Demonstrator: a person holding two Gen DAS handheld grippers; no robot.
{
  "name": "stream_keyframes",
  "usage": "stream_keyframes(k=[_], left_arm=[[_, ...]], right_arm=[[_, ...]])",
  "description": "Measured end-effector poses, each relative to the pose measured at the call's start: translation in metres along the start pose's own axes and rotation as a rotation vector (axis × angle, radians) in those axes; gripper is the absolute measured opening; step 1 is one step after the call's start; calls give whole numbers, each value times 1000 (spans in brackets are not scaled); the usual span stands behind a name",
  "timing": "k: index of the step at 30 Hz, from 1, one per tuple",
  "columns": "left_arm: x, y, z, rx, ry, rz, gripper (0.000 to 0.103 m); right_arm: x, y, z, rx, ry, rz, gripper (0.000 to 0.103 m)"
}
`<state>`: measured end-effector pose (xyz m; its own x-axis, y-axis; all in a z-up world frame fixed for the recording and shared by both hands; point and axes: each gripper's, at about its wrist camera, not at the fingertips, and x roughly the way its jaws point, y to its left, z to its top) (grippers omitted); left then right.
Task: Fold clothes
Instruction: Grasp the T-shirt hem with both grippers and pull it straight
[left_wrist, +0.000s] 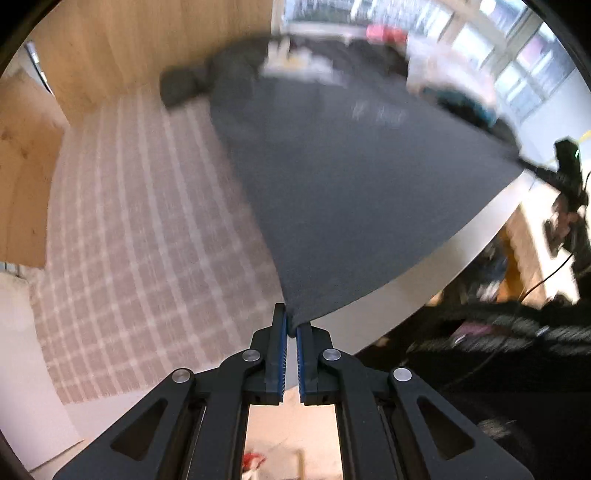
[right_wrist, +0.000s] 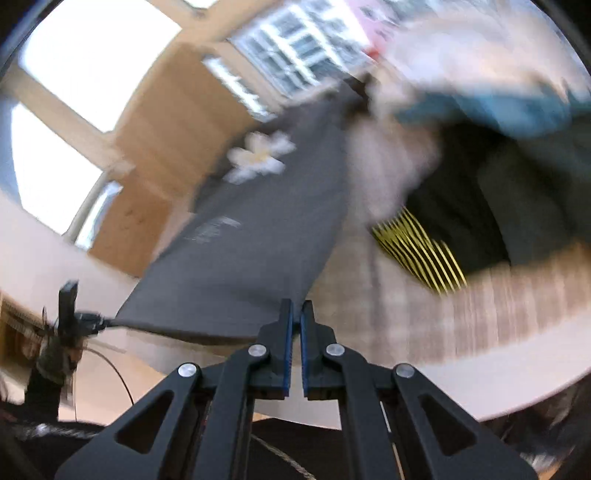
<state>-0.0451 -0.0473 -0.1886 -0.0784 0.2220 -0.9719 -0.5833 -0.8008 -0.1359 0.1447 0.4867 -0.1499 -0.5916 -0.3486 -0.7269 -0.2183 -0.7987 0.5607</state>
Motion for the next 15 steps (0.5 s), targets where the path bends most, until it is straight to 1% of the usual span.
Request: stream_keyframes(k=[2,3,5,6,10,11,13,15], left_arm=[[32,6,-1,-7,43,-3,4],[43,7,-1,0,55,12,4],[64,5,0,41,80,80,4],[73,4,0,58,92,101,4],[93,-5,-13,113,141,110,4],[97,-8,-18,127,148,116,4],[104,-7,-23,127,157,114,4],[111,-4,-28,116,174,87,4]], right_arm=[[22,-14,-7,10,43,-49,4],[34,-18,-9,-2,64,-79,4],[44,-18,-9,-25,85,-100,4],[48,-15,-9,-44,94,-115,4],[54,-2,-14,-110,122,-164,4],[57,-1,-16,-127,128,-190,4],[64,-4,-16,-134,142,-216,4],[71,-5,-16,-148,175,-244,4]])
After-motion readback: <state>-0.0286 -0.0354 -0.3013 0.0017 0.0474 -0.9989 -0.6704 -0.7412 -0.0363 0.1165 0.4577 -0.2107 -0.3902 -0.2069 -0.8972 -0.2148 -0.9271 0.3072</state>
